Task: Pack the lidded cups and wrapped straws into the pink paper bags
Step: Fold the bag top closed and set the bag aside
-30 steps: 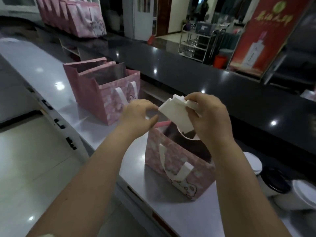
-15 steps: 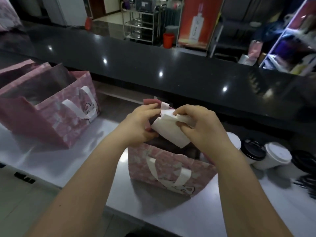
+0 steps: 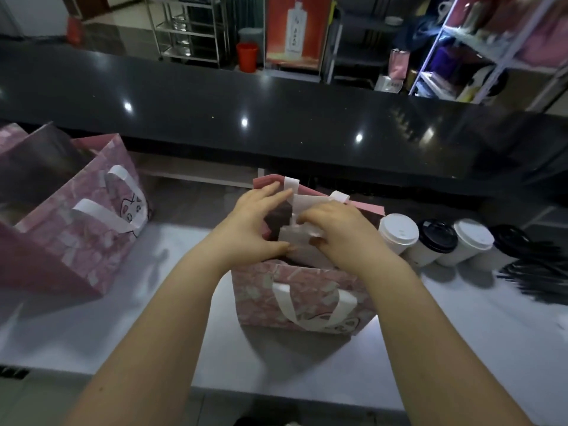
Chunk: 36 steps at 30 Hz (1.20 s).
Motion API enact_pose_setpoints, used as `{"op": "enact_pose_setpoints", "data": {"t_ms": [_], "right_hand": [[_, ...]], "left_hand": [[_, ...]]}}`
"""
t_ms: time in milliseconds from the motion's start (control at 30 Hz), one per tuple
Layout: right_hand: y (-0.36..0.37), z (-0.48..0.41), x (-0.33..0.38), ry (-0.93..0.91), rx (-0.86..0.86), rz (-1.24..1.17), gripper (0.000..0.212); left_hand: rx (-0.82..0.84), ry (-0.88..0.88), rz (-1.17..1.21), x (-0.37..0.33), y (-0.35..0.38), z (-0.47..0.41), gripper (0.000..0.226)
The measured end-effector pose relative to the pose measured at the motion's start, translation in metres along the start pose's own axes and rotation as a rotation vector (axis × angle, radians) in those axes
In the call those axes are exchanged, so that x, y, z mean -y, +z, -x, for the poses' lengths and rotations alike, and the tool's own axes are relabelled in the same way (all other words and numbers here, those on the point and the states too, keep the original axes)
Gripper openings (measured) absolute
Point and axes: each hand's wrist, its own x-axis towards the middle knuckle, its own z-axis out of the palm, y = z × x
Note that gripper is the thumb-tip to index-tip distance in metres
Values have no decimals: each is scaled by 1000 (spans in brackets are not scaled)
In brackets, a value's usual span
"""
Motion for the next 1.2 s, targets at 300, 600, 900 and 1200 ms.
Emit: {"op": "enact_pose_setpoints", "data": {"t_ms": [300, 600, 900, 1200], "right_hand": [[2, 12, -6, 112, 131, -78, 39], [-18, 40, -20, 146, -138, -449, 28], [-5, 58, -41, 58, -423, -426, 23], [21, 118, -86, 255, -488, -1158, 27]], "left_hand": [[-57, 16, -16, -1, 3, 5, 85], [-292, 53, -36, -6, 6, 10, 58], [-462, 72, 30, -7, 7, 26, 35], [-430, -87, 720, 20, 22, 76, 52]]}}
